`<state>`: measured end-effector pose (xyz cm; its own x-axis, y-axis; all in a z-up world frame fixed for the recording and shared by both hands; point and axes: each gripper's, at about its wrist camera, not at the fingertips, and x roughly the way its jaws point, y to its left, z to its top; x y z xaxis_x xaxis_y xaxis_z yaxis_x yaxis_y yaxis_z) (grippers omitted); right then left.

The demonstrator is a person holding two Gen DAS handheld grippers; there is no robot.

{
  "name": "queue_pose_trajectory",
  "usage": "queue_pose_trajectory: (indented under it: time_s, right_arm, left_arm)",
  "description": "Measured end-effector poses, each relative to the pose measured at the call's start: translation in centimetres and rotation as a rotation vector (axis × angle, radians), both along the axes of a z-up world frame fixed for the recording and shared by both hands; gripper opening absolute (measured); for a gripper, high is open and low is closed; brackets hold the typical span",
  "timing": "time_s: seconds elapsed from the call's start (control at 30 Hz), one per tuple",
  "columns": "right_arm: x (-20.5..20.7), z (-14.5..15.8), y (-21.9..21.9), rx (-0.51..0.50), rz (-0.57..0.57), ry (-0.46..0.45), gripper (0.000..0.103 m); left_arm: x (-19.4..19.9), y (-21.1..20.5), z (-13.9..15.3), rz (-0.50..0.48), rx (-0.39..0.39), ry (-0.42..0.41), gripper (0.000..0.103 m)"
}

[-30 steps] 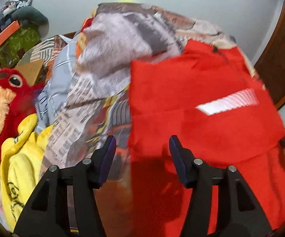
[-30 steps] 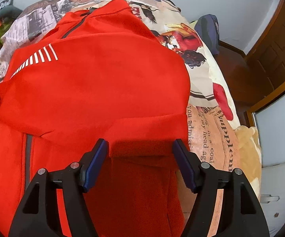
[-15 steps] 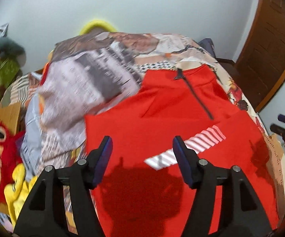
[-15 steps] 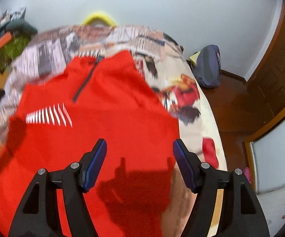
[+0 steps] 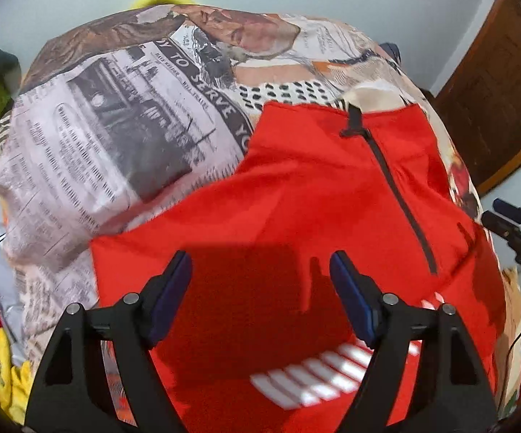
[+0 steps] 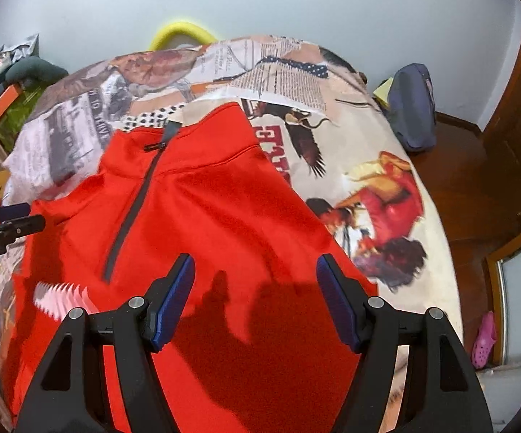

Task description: Fold large clothes

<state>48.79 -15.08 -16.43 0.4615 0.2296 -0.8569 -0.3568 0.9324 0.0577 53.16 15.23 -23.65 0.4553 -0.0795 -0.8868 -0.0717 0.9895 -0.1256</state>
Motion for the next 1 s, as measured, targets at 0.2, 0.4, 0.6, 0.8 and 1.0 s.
queue_pose_trajectory:
  time_s: [0.2,0.4,0.6,0.8,1.0]
  right_arm:
    - [3.7,-1.9,1.5,-0.052,-0.033,-0.023,0.066]
    - [5.5,-3.5,2.1,-0.094,-0.009,-0.074,0.066]
    - [7.3,-5.8,1.9,-0.044,0.004,-0.032,0.066]
    - [7.8,-6.1,1.7,0.067,0.039,0.011,0.031]
    - [7.2,-5.8,3.1,0.037,0.058,0.016,0.007]
  left_arm:
    - [2.9,1.6,-1.7,0.043,-0.021,-0.024,0.078]
    - [4.9,1.9,-4.4,0.002,0.065,-0.011,0.078]
    - [5.7,2.4,-6.9,0.058,0.055,-0.016,0.078]
    - [5.8,2.2,-7.3,0.047,-0.069,-0.072,0.049]
    - [5.8,0.0,-6.9,0.012,-0.003,-0.069,0.017]
